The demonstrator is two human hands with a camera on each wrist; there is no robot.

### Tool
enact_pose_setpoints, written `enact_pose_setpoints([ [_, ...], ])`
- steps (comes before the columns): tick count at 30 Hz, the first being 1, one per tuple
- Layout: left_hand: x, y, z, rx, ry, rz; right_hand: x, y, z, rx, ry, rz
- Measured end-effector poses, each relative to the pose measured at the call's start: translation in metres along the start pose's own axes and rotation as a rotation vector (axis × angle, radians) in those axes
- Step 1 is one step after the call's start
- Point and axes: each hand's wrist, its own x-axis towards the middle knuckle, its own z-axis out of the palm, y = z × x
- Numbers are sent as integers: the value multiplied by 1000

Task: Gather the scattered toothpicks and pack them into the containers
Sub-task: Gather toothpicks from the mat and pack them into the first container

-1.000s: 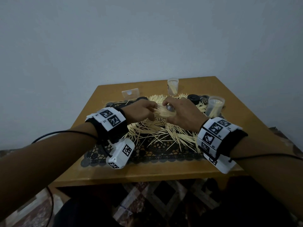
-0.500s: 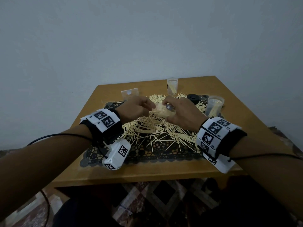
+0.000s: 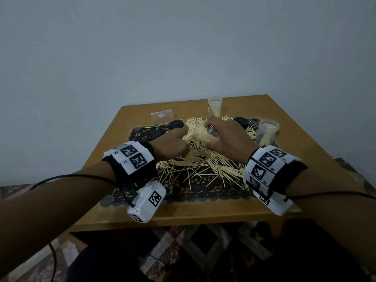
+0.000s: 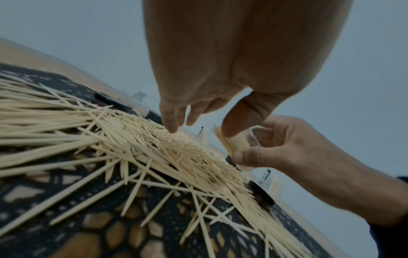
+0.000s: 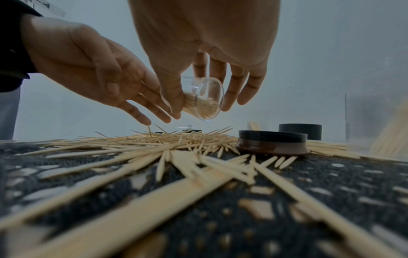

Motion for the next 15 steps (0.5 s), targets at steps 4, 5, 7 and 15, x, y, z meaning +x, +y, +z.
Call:
enact_pose_setpoints([
  [4, -1, 1, -2, -104, -48, 10, -1, -1, -1, 9, -4, -5],
  [5, -2, 1, -3, -134, -62, 10, -1, -1, -1, 10, 1, 0],
  [7, -1, -3, -6, -125, -11, 37, 0, 0, 1, -3, 19, 16],
  [15, -6, -11, 2, 667, -18, 366, 5, 10, 2, -96, 146, 136],
])
